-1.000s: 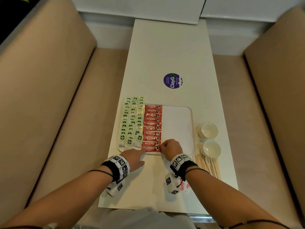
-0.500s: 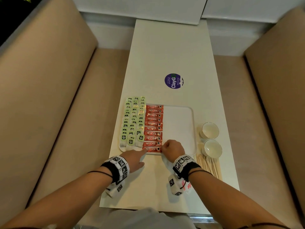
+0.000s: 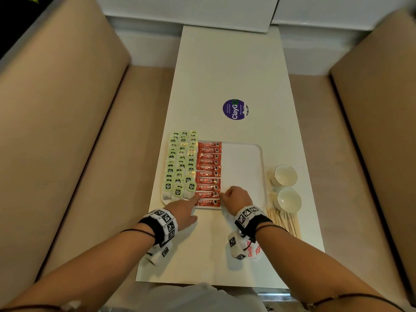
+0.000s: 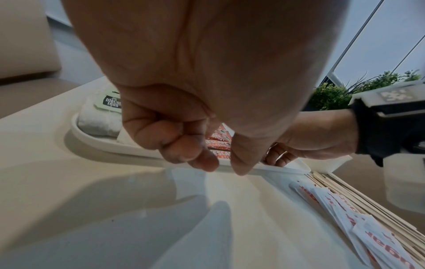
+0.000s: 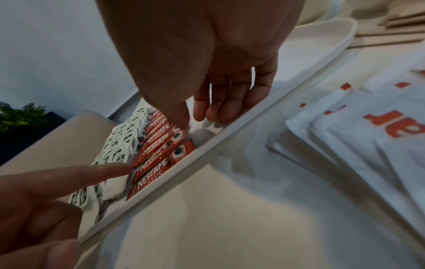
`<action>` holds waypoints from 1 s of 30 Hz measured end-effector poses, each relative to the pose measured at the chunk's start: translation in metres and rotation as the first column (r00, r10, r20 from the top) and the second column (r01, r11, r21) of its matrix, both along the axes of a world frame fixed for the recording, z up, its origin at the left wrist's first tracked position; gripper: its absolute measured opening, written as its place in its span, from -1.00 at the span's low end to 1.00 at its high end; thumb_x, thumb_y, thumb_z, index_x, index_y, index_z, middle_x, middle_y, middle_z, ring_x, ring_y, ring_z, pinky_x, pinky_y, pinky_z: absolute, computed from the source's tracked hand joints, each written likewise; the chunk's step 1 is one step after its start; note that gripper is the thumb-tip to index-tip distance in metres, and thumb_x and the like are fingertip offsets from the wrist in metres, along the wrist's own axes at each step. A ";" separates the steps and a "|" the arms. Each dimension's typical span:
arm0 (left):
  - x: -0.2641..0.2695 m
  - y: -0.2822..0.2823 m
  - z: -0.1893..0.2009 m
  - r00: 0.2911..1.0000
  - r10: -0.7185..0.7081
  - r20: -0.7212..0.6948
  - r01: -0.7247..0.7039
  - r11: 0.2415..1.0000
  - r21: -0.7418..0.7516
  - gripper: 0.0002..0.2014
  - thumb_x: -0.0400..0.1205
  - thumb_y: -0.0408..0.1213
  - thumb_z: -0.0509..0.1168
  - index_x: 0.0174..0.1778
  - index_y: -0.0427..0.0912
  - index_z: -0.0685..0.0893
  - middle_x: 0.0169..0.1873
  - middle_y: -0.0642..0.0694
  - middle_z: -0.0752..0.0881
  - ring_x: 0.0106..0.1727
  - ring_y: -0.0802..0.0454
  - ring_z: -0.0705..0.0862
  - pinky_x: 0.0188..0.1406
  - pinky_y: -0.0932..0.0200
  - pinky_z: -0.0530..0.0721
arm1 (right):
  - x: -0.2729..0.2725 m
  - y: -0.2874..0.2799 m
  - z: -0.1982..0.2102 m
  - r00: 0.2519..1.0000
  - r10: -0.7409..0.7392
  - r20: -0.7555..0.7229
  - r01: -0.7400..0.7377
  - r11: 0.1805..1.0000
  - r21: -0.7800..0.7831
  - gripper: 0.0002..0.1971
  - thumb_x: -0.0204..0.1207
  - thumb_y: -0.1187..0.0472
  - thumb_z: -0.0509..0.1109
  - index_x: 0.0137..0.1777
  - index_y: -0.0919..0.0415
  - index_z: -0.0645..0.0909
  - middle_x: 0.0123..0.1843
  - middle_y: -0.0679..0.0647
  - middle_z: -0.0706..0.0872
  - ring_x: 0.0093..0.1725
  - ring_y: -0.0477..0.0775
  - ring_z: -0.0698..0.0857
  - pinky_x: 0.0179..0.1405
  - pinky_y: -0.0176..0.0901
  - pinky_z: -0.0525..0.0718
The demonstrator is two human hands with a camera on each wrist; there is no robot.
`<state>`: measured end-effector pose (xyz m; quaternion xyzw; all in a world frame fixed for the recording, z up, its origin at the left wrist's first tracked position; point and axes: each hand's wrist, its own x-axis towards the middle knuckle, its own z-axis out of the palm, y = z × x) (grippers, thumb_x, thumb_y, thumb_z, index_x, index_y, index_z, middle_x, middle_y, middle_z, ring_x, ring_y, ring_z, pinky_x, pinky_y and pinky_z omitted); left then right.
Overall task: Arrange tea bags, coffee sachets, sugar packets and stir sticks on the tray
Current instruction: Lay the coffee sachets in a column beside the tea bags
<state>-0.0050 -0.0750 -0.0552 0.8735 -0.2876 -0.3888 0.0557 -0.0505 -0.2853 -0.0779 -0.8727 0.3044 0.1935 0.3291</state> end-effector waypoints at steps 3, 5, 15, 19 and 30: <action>0.003 -0.003 0.000 1.000 -0.015 0.019 0.015 0.999 0.032 -0.20 0.71 0.05 0.23 0.76 0.03 -0.10 0.12 -0.14 0.71 0.02 -0.12 0.72 0.02 -0.06 0.75 | 0.005 0.000 0.002 0.999 0.029 -0.033 -0.029 1.000 -0.007 -0.65 0.60 -0.18 0.38 -0.12 0.12 0.63 -0.21 0.02 0.75 -0.20 0.05 0.74 -0.14 -0.03 0.75; 0.003 -0.005 0.000 0.999 -0.021 0.024 0.020 0.999 0.050 -0.20 0.71 0.06 0.23 0.76 0.02 -0.10 0.17 -0.14 0.70 0.08 -0.13 0.72 0.05 -0.06 0.74 | 0.007 0.000 0.001 0.998 0.035 -0.051 -0.036 0.999 -0.016 -0.64 0.59 -0.21 0.40 -0.10 0.11 0.62 -0.20 0.01 0.75 -0.21 0.04 0.74 -0.15 -0.02 0.76; 0.004 -0.010 -0.004 1.000 -0.018 0.021 0.017 0.997 0.071 -0.14 0.71 0.07 0.24 0.77 0.02 -0.20 0.18 -0.14 0.71 0.10 -0.11 0.72 -0.01 0.01 0.71 | 0.009 0.001 0.002 0.993 0.074 -0.096 -0.078 0.996 -0.032 -0.64 0.57 -0.22 0.42 -0.11 0.10 0.59 -0.22 -0.01 0.73 -0.26 0.00 0.70 -0.29 -0.10 0.66; 0.003 -0.010 -0.001 1.000 -0.023 0.021 0.021 0.998 0.054 -0.14 0.72 0.05 0.23 0.77 -0.01 -0.20 0.15 -0.13 0.72 0.09 -0.10 0.71 0.02 0.02 0.70 | 0.007 0.001 0.003 0.995 0.058 -0.084 -0.059 0.998 -0.012 -0.62 0.57 -0.23 0.41 -0.10 0.11 0.61 -0.22 0.01 0.74 -0.26 0.02 0.73 -0.22 -0.05 0.73; -0.012 -0.002 -0.006 0.997 -0.075 -0.020 0.077 0.993 0.087 -0.17 0.70 0.08 0.22 0.75 0.07 -0.16 0.11 -0.19 0.76 0.01 -0.16 0.76 0.00 -0.04 0.74 | -0.006 0.001 0.005 0.992 0.094 -0.083 -0.094 0.996 0.002 -0.67 0.51 -0.20 0.50 -0.11 0.07 0.59 -0.18 0.02 0.75 -0.14 0.08 0.76 0.00 0.06 0.78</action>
